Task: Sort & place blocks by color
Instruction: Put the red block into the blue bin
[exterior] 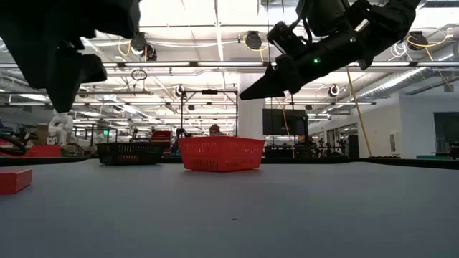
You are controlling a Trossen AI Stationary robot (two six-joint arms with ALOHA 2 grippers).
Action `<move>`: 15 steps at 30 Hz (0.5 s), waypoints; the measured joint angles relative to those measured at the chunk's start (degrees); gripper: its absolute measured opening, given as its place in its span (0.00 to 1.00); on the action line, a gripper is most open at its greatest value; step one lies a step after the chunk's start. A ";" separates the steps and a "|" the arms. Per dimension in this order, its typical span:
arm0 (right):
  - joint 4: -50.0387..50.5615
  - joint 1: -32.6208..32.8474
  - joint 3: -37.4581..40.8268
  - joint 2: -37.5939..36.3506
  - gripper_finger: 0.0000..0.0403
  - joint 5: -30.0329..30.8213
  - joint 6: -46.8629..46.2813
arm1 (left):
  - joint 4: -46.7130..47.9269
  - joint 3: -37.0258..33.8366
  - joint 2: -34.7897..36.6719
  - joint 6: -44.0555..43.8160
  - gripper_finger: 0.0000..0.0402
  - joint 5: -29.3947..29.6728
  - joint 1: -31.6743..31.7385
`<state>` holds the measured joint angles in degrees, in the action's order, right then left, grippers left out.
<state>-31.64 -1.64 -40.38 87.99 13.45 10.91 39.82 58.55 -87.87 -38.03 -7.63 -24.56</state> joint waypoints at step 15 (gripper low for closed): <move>1.79 4.80 0.02 0.00 0.64 -0.02 -2.31 | 1.92 3.91 -15.62 22.14 0.50 -8.76 -0.82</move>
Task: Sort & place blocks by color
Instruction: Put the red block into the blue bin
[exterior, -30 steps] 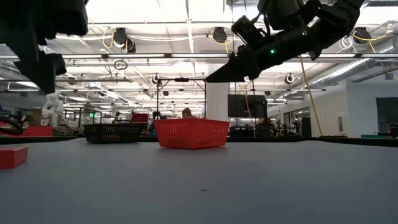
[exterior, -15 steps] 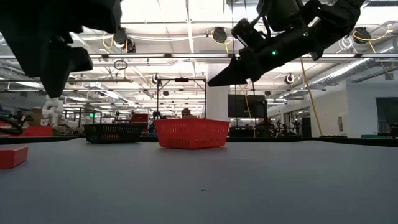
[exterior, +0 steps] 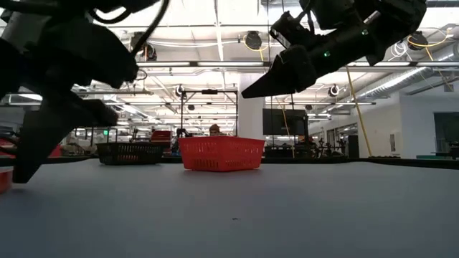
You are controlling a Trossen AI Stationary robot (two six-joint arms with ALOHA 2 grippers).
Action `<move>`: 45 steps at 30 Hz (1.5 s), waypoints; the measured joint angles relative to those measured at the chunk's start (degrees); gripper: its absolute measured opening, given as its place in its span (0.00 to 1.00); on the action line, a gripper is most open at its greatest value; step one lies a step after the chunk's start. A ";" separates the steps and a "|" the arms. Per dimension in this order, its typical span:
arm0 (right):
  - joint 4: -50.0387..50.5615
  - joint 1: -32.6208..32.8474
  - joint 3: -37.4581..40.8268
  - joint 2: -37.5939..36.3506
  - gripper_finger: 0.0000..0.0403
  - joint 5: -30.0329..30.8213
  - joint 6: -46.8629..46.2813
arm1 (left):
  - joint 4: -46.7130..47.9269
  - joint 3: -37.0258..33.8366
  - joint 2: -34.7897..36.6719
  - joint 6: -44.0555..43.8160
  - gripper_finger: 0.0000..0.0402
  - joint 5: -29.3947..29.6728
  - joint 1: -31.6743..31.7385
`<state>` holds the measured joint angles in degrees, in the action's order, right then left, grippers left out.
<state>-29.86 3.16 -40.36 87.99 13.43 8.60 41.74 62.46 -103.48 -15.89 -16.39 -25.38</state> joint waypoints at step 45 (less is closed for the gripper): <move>0.14 -0.04 0.00 0.00 0.64 0.02 -0.43 | 5.55 4.50 0.35 22.89 0.50 12.00 -8.12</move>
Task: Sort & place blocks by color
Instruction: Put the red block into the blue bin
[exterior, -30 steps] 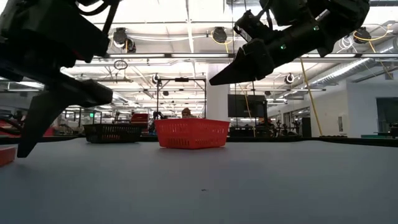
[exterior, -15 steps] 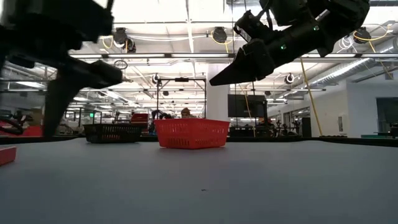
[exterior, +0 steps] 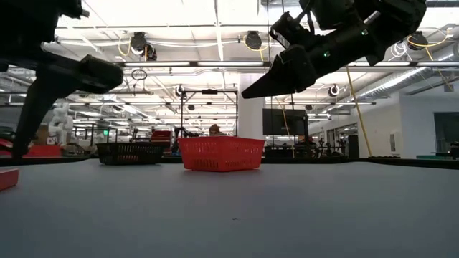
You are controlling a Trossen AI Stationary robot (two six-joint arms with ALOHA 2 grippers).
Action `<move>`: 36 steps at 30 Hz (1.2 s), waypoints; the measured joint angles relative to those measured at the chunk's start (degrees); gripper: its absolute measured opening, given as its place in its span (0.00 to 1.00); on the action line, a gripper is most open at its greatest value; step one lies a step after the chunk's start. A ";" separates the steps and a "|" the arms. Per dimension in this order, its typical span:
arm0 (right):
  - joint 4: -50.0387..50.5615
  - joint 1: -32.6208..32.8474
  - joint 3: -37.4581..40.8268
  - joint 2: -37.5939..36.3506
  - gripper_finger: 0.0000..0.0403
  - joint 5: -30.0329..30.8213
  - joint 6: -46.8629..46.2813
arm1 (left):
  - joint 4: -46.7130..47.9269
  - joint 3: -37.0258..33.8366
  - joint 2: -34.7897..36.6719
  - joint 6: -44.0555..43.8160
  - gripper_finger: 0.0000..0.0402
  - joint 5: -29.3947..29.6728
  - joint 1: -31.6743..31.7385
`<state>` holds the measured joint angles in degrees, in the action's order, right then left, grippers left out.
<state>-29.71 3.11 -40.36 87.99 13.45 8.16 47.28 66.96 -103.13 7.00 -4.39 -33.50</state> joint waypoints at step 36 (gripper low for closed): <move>-0.02 0.00 0.00 0.00 0.64 0.02 -0.02 | -2.56 0.01 -4.92 7.95 0.38 5.46 -0.69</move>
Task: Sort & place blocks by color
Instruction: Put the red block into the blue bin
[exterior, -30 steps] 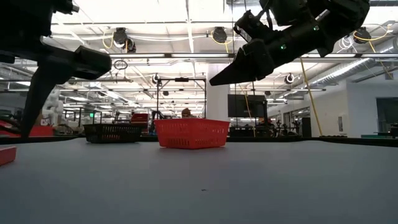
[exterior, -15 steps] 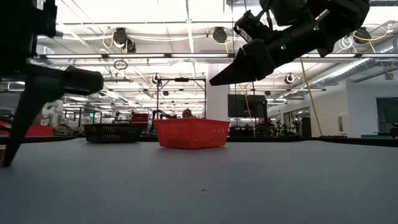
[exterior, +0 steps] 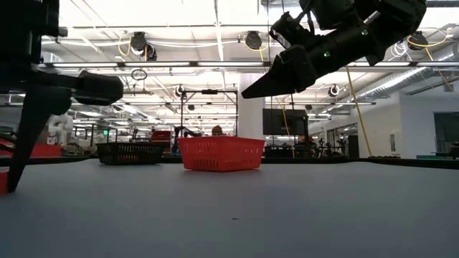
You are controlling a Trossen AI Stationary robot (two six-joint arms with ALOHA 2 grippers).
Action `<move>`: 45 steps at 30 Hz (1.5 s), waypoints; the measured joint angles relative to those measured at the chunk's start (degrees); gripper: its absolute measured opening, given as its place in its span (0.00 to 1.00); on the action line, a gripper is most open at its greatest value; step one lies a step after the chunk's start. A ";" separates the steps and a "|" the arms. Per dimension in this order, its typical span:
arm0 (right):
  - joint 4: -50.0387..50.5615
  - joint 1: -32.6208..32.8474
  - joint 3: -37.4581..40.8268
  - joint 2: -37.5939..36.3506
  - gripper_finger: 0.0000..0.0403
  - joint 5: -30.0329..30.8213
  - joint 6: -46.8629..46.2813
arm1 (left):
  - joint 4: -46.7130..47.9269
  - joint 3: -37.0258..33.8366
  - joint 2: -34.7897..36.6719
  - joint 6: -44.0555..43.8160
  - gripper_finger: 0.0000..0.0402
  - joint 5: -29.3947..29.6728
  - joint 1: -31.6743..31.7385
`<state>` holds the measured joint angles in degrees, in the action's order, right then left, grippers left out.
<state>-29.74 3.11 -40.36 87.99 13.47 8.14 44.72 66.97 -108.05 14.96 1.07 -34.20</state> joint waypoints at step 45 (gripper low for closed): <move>1.31 -0.01 -0.01 -0.02 0.63 0.00 -1.33 | 41.93 21.27 0.33 -45.69 0.33 5.04 -8.96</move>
<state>-28.42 3.11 -40.37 87.96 13.47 6.81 86.65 88.24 -107.72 -30.74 6.10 -43.16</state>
